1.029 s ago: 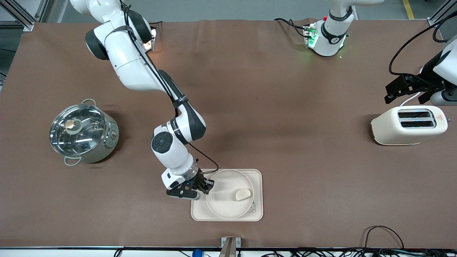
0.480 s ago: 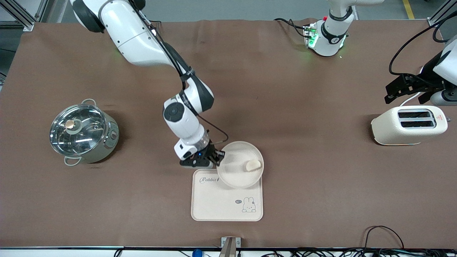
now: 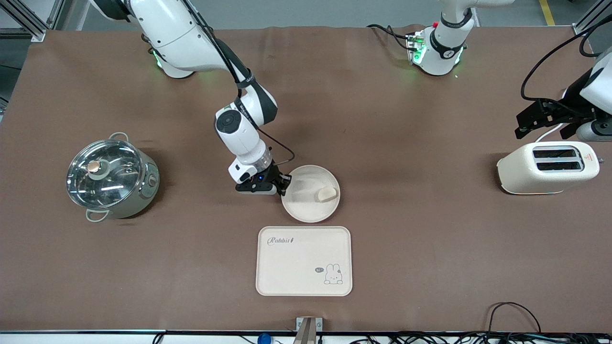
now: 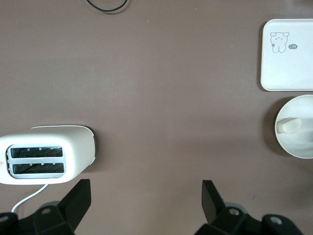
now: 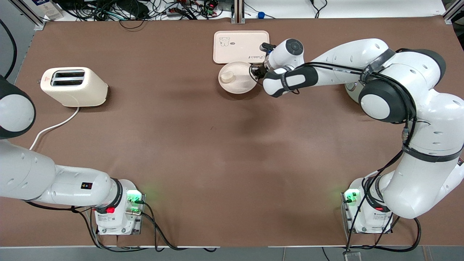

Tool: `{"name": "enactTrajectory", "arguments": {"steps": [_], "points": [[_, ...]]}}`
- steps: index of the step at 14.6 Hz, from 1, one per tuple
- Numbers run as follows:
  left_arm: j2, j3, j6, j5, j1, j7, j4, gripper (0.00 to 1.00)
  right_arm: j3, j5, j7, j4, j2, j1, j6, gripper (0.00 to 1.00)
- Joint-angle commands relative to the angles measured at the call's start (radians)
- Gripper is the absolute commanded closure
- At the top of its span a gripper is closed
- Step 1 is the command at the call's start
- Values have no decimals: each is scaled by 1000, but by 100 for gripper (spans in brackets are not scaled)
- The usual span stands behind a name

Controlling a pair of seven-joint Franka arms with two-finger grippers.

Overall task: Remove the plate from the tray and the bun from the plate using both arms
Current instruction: 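Lift the plate off the tray and set it down beyond the tray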

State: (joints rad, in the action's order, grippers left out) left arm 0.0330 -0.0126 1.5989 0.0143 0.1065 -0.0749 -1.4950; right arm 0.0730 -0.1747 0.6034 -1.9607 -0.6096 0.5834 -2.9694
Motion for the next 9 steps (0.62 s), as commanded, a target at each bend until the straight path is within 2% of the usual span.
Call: {"name": "enactTrajectory", "arguments": {"steps": [1,3,4,5,6,7,9], "points": [[-1,0,-10,-13,-1,18,1,0,1,-15,-7,-102,68,7,-40,100],[-1,2,-11,-13,-1,17,1,0,1,-15,-2,-102,67,6,-39,96],[-1,0,-11,-13,-1,15,1,0,1,-17,4,-99,67,7,-42,69],[1,2,-19,-14,1,12,1,0,1,-17,6,-99,67,6,-42,47],[2,8,-26,-14,11,-3,1,0,1,-17,7,-99,67,7,-42,32],[2,19,-36,-14,19,-8,1,0,1,-17,9,-98,67,7,-40,21],[39,94,-27,-2,28,-49,1,0,-1,-19,39,-102,89,3,-23,14]]}}
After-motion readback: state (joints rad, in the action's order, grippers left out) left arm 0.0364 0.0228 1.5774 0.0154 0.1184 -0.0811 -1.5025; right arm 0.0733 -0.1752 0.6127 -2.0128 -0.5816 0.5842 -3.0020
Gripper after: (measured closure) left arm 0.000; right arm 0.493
